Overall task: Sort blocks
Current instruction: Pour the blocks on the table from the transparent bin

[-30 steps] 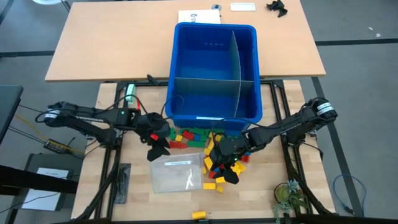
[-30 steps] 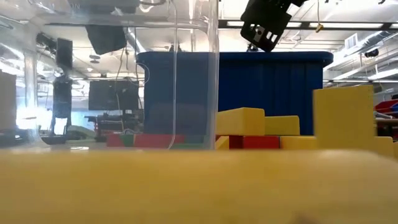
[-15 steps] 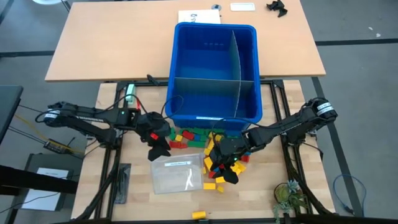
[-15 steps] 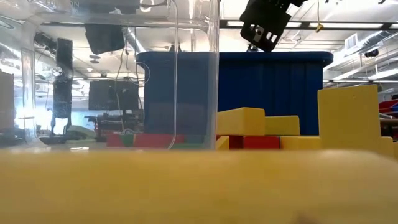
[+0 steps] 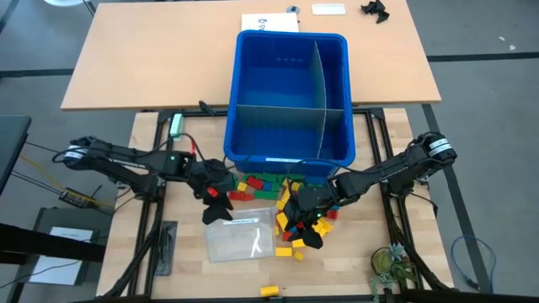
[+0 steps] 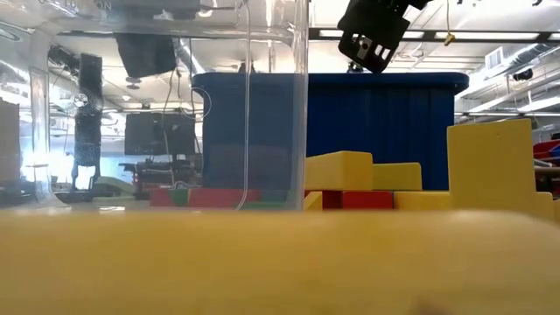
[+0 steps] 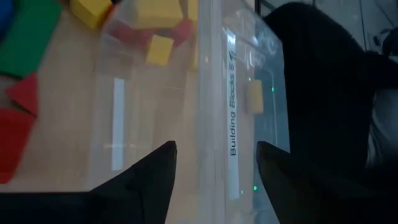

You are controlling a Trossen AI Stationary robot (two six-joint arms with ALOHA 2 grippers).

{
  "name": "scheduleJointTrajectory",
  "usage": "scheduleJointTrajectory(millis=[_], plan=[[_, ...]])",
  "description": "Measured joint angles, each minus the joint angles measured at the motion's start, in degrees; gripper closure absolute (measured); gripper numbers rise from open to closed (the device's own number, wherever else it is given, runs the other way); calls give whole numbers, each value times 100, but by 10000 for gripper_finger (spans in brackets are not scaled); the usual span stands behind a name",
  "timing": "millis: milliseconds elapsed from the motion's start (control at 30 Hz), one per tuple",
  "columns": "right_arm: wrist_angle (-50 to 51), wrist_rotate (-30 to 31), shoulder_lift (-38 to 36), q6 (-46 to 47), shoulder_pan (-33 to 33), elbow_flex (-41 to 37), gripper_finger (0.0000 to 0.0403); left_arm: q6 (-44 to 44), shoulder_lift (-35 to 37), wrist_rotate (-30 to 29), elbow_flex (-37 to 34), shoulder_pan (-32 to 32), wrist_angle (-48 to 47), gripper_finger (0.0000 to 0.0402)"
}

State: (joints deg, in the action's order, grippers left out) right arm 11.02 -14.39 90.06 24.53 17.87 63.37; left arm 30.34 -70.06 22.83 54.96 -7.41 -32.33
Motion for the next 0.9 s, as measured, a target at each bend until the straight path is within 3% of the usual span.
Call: scheduleJointTrajectory(millis=[300,733,900], plan=[[3,-13,0,28,2,0,217,-169,-299,284,0,-123,283,187],[25,-9,2,-1,2,-1,225,-329,-309,379,0,-128,286,338],[27,3,2,-4,2,-1,227,-351,-309,411,0,-128,294,359]])
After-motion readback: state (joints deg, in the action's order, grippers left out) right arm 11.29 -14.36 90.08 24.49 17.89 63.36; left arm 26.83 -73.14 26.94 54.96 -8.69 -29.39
